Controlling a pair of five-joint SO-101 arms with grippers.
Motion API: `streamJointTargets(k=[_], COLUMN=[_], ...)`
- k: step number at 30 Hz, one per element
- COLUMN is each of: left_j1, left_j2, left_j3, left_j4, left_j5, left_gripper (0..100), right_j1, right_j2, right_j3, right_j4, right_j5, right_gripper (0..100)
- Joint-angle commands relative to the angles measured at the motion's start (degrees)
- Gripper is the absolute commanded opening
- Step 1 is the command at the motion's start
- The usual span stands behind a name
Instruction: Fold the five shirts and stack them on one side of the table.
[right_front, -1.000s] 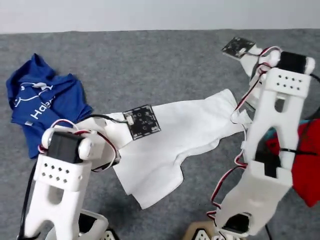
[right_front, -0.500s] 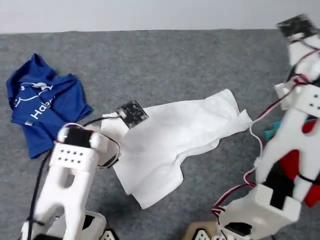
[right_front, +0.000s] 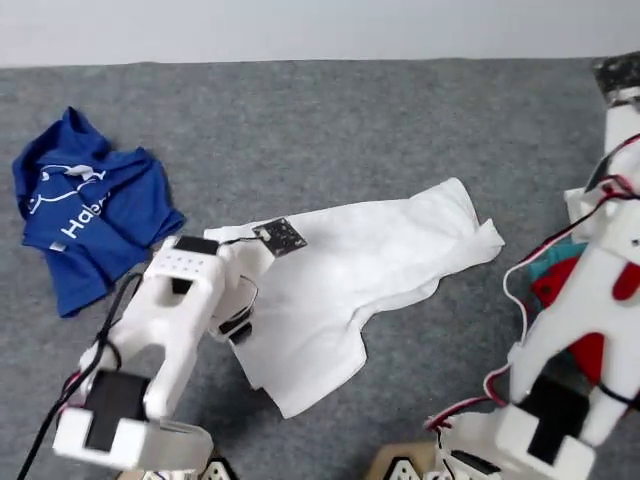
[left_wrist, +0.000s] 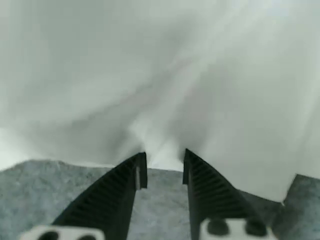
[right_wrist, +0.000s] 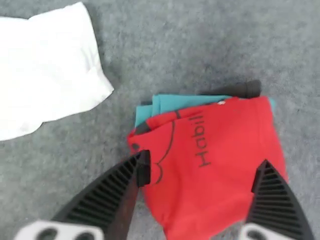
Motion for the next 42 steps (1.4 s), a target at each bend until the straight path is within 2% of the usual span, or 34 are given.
streamJointTargets(k=[1,7,11,13,18,26,33,37,42], left_j1=[0.5,1.7,2.5,2.0,-1.1,-10.8,-15.5,-16.8,-16.4], left_j2=[5.5,17.6,24.1,25.8,26.2,26.2,26.2,26.5,26.5], left_j3=[-6.2,-15.8,-21.8,-23.5,-23.8,-24.0,-29.9,-37.6,-41.5], left_j4=[3.3,9.8,13.8,14.9,14.9,15.7,21.6,27.4,30.2], left_j5=[0.1,1.2,1.8,1.8,1.5,-5.6,-10.0,-10.1,-9.8], left_gripper=[14,12,2,0,0,0,0,0,0], right_j1=[0.5,0.5,0.7,0.7,0.8,0.7,0.6,0.5,0.5], right_j2=[-5.6,-9.9,-10.7,-10.7,-10.8,-10.7,-10.2,-10.2,-10.6], right_j3=[2.1,6.2,6.5,6.5,6.2,6.2,6.2,6.2,6.2], right_j4=[2.2,2.1,2.1,2.1,2.1,2.1,2.1,2.1,2.1], right_j5=[-0.5,-0.4,-0.3,-0.3,-0.3,-0.3,-0.3,-0.3,-0.3], right_gripper=[33.2,33.2,33.2,33.2,33.2,33.2,33.2,33.2,33.2])
